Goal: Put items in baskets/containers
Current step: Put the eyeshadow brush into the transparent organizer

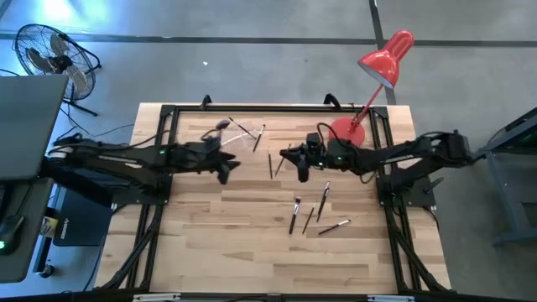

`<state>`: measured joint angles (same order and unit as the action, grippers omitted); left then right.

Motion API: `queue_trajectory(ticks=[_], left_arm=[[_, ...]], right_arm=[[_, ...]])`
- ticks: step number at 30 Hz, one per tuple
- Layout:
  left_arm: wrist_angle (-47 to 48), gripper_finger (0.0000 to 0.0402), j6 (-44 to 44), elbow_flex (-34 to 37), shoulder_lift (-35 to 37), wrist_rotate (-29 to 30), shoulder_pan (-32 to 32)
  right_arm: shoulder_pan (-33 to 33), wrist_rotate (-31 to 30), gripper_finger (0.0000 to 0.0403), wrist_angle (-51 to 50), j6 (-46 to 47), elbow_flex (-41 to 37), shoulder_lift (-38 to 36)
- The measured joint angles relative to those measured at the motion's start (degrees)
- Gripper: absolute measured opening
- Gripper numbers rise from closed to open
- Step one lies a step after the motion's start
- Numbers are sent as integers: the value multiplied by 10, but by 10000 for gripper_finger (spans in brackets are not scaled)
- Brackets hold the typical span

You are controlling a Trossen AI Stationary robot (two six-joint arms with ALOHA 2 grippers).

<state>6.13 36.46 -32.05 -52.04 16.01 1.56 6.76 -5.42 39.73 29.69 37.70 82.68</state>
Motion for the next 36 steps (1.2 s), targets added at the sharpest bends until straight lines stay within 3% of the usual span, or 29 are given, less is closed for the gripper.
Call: queue_trajectory(ticks=[4,9,21,27,36], left_arm=[[-1,184,11,67,98,0,0],[4,184,-14,99,173,7,0],[64,184,-52,100,193,22,0],[72,184,-52,100,193,32,0],[80,184,-53,100,193,28,0]], right_arm=[[26,30,14,-22,-27,87,74],[56,39,13,-93,-77,235,172],[101,39,13,-218,-167,517,370],[110,23,15,-257,-187,593,433],[116,1,38,-300,-193,608,457]])
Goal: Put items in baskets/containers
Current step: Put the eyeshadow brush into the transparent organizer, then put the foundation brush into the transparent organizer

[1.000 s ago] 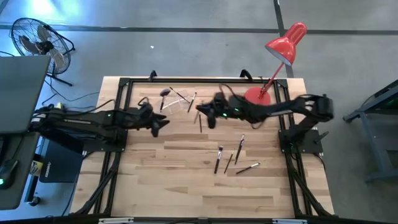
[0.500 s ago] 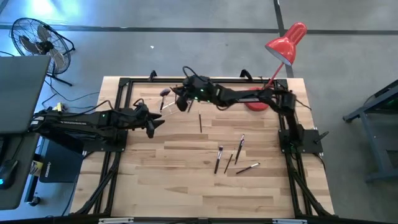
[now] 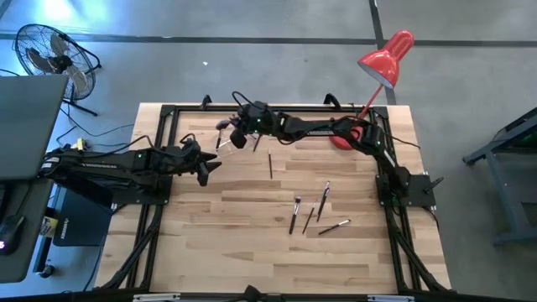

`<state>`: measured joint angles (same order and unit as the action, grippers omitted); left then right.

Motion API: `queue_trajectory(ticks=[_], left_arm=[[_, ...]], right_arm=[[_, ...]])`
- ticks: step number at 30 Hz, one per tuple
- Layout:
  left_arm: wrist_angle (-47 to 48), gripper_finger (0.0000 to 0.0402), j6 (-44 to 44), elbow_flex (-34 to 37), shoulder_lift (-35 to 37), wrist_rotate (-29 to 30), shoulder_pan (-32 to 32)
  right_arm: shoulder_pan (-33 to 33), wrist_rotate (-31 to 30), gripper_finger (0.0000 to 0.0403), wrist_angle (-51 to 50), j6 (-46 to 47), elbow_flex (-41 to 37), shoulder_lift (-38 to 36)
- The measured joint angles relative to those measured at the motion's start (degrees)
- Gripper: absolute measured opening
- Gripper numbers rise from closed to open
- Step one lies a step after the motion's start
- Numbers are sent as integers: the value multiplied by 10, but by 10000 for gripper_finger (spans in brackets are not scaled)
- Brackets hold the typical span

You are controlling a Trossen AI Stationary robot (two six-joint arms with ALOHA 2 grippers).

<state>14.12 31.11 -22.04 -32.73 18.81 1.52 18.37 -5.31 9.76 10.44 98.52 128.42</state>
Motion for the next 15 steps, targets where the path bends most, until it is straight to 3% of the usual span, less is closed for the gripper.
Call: queue_trajectory(ticks=[7,15], left_arm=[[0,184,-9,0,0,2,0],[-3,184,-9,0,0,4,0]], right_arm=[[0,18,60,-1,13,0,0],[0,58,48,-50,9,0,-50]])
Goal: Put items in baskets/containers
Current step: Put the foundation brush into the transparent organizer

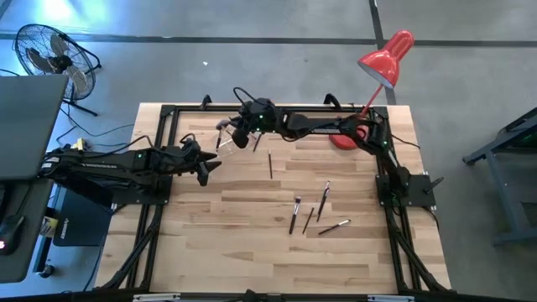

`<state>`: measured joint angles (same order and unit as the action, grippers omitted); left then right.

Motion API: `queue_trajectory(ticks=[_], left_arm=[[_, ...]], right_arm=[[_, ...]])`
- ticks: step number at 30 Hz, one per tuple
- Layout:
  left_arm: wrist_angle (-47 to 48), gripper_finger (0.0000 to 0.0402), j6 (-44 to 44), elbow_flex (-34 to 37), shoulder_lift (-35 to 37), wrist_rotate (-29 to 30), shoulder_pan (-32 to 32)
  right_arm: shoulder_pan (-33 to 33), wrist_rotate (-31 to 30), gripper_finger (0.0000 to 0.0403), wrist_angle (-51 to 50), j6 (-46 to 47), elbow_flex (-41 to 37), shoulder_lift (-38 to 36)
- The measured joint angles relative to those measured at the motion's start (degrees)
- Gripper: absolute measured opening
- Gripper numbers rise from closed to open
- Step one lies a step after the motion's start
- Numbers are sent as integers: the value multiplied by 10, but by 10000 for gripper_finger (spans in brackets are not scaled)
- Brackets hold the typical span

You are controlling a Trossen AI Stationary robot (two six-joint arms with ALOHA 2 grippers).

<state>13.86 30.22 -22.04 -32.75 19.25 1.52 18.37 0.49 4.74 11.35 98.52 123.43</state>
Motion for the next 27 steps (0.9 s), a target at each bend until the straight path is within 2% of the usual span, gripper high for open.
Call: queue_trajectory(ticks=[4,6,9,13,19,24,27], left_arm=[[-4,184,0,0,-4,0,0],[-6,184,0,0,-5,0,0],[-8,184,0,0,-5,0,0],[-14,184,-23,0,-5,-1,0],[-62,184,-54,-1,-15,-2,0],[-97,184,-73,-1,-45,-25,-1],[-120,184,-75,-3,-77,-37,-5]], right_arm=[[0,5,22,-97,-27,0,-43],[0,27,6,-157,-43,0,-66],[-6,50,6,-233,-52,0,-99],[-28,43,2,-304,-77,0,-131],[-70,13,1,-364,-91,0,-158],[-99,10,1,-409,-90,0,-160],[-111,9,1,-391,-79,-35,-172]])
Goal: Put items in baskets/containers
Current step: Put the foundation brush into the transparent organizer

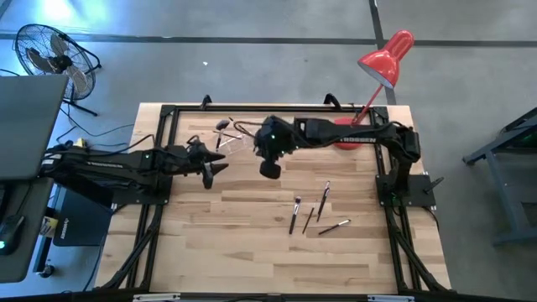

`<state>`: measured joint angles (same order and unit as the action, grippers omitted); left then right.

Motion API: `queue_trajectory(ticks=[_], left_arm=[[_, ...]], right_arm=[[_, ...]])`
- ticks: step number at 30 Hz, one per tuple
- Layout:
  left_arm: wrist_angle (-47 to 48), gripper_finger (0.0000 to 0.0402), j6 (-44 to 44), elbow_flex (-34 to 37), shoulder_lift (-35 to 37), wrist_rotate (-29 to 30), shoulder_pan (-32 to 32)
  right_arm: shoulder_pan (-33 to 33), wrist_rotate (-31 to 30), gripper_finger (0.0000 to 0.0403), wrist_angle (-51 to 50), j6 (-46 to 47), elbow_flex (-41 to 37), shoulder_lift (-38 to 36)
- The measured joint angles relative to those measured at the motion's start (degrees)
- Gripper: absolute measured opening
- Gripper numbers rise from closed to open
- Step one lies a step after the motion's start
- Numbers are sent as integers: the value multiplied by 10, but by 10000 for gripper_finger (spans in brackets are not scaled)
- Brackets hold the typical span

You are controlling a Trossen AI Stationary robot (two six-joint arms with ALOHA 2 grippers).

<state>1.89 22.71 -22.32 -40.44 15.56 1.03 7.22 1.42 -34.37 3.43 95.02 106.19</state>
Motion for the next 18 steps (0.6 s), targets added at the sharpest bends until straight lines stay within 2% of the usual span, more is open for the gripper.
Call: queue_trajectory(ticks=[3,9,12,18], left_arm=[[1,184,-12,-20,-37,5,-13],[21,184,-43,-86,-121,29,-35],[37,184,-44,-128,-172,34,-38],[113,184,1,-250,-300,41,-38]], right_arm=[[-4,-2,1,89,43,-105,-48],[-18,-32,0,284,154,-355,-203],[-41,-72,0,312,206,-448,-283],[-107,-164,0,298,289,-580,-435]])
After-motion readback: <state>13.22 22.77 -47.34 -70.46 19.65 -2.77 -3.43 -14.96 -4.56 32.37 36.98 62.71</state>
